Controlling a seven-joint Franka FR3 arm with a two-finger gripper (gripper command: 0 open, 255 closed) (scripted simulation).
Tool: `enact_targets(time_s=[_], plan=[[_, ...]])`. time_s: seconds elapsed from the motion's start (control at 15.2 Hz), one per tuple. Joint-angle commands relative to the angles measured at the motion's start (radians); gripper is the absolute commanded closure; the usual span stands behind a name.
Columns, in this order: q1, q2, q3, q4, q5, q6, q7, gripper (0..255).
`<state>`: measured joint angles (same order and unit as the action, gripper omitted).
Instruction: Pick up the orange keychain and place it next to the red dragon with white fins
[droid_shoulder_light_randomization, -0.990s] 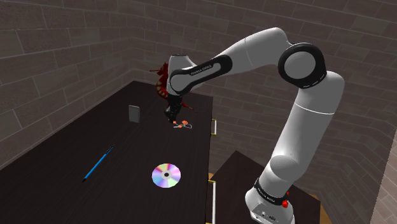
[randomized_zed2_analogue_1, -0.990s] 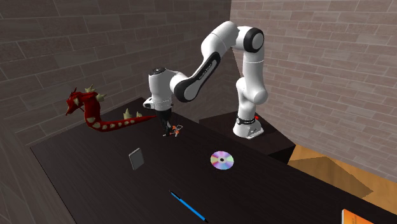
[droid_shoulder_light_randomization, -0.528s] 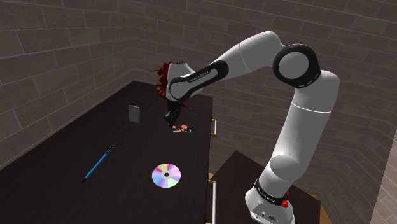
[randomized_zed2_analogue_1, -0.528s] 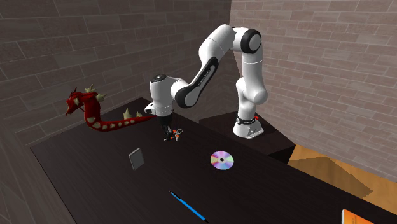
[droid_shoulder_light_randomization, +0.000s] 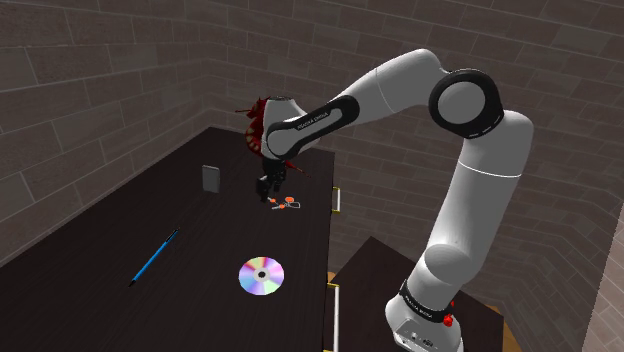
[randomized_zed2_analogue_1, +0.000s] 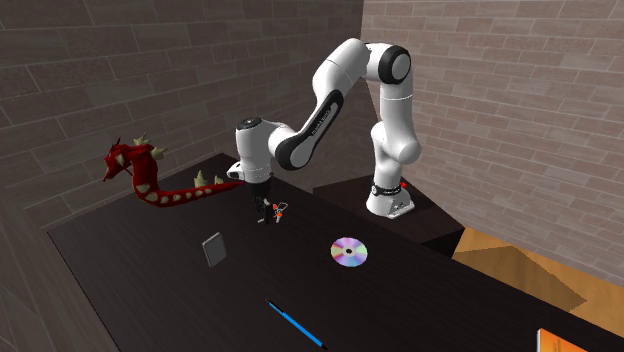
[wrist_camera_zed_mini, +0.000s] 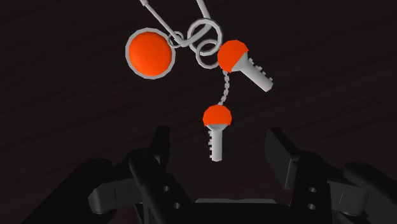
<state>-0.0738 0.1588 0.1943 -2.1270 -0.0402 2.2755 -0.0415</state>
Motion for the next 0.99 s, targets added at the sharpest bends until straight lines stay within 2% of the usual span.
enact_targets(time_s=[0.0,0.2,0.46,0.92], plan=[[0.0,0.0,0.0,0.0,0.0,0.0,0.0,0],[0.0,0.0,0.0,0.0,0.0,0.0,0.0,0],[-0.003,-0.066,0.003,0.054,0.018,-0.118,-0.013,0],[-0.003,-0.066,0.003,0.054,0.018,-0.118,-0.013,0]])
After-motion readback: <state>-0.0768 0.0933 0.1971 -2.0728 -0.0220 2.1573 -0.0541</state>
